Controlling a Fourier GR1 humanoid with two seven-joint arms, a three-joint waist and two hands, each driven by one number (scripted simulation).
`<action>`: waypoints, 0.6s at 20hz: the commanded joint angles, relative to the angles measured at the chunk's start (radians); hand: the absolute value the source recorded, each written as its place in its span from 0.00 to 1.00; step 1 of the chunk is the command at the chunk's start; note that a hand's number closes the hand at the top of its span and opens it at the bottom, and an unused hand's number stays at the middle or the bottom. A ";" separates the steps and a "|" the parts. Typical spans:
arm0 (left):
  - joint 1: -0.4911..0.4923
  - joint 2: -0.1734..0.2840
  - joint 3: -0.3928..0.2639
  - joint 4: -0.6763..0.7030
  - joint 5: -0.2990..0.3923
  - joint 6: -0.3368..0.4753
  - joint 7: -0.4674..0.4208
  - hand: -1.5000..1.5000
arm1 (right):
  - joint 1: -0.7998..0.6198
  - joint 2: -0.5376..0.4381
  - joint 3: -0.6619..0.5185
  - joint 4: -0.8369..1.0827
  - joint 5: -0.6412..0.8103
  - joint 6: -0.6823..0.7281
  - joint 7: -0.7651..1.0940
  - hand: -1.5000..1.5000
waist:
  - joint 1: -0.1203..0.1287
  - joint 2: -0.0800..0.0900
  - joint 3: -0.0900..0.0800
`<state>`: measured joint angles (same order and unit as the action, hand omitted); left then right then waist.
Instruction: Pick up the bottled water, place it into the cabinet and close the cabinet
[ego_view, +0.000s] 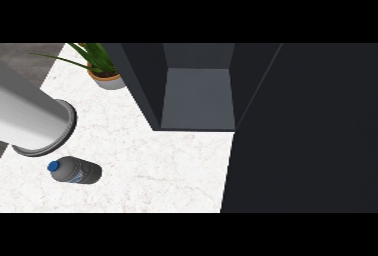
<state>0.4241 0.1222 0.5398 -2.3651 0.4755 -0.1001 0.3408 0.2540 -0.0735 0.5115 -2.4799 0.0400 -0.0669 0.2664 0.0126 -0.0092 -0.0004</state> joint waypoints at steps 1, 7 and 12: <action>0.011 -0.027 0.003 -0.125 0.110 -0.013 0.024 0.00 | -0.015 -0.025 0.049 -0.107 0.133 -0.024 0.092 0.00 | -0.005 0.000 -0.001; -0.012 -0.029 0.013 -0.012 0.052 -0.074 -0.027 0.00 | -0.013 -0.018 0.091 -0.082 0.147 -0.082 0.052 0.00 | -0.013 0.004 0.000; -0.042 -0.052 -0.028 0.014 -0.017 -0.071 -0.036 0.00 | -0.002 -0.077 0.086 -0.117 0.144 -0.086 0.055 0.00 | -0.016 0.005 0.000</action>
<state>0.3642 0.1018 0.5257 -2.3266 0.4702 -0.1450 0.3247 0.2286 -0.1107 0.5977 -2.4871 0.0739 -0.1472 0.2894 -0.0042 -0.0049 -0.0007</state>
